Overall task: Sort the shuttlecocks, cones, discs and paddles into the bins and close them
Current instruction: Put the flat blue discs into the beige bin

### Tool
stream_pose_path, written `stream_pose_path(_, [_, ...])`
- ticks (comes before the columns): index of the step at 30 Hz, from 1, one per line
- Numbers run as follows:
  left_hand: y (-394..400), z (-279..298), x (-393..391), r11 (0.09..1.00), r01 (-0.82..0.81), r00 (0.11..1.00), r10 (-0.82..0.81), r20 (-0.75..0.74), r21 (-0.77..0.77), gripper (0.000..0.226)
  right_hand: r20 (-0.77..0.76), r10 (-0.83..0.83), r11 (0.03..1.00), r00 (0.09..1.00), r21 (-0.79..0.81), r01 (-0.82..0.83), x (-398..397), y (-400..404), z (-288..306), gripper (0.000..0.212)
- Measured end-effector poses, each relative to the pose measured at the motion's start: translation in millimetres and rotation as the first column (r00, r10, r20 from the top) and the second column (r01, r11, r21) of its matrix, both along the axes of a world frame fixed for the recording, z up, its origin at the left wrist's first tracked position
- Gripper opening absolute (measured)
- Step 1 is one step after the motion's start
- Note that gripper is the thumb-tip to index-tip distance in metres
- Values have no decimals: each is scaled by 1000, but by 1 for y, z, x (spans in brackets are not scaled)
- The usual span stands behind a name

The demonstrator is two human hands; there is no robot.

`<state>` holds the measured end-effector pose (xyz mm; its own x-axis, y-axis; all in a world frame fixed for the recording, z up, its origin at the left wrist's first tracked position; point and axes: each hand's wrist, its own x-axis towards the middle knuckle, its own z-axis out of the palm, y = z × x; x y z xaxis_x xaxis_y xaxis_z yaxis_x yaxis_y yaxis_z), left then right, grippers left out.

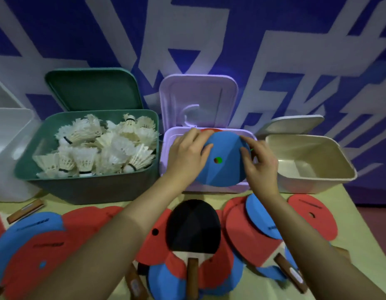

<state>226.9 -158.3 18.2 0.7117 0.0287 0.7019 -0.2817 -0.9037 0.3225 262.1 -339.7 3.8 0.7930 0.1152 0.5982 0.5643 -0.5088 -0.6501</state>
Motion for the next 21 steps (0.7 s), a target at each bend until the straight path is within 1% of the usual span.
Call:
stream_pose_path(4, [-82,1,49,1000,-4,1000,4,1,-6,26,25,-17,1000,1000,-16,18,45,-81,8,26])
stream_pose_path(8, [-156,1,99,999,-13,1000,12,24,41,26,56,-41,999,998,-28,42,91,-156,12,25])
stream_pose_path(11, [-198,-9,133,998,-12,1000,14,-26,54,27,29,-51,997,998,-51,52,126,-198,5,27])
stream_pose_path(13, [-218,-24,150,999,-30,994,34,-101,39,28,-34,-68,991,997,-116,63,147,-217,-7,29])
stream_pose_path(15, [-232,-41,160,997,-49,972,62,-227,59,30,-125,-73,981,989,-190,48,162,-229,-21,31])
stream_pose_path(16, [-237,-48,164,995,-57,947,79,-311,79,30,-161,-73,971,984,-237,33,168,-233,-27,31])
stream_pose_path(18, [-244,-61,170,990,-71,861,124,-493,124,32,-211,-87,934,974,-357,6,177,-238,-41,32])
stream_pose_path(19, [-246,-65,172,987,-69,820,141,-555,149,35,-240,-99,909,966,-417,-11,181,-239,-47,32])
stream_pose_path(21, [-248,-68,173,981,-71,797,165,-580,181,37,-302,-117,872,946,-487,-48,184,-242,-55,33])
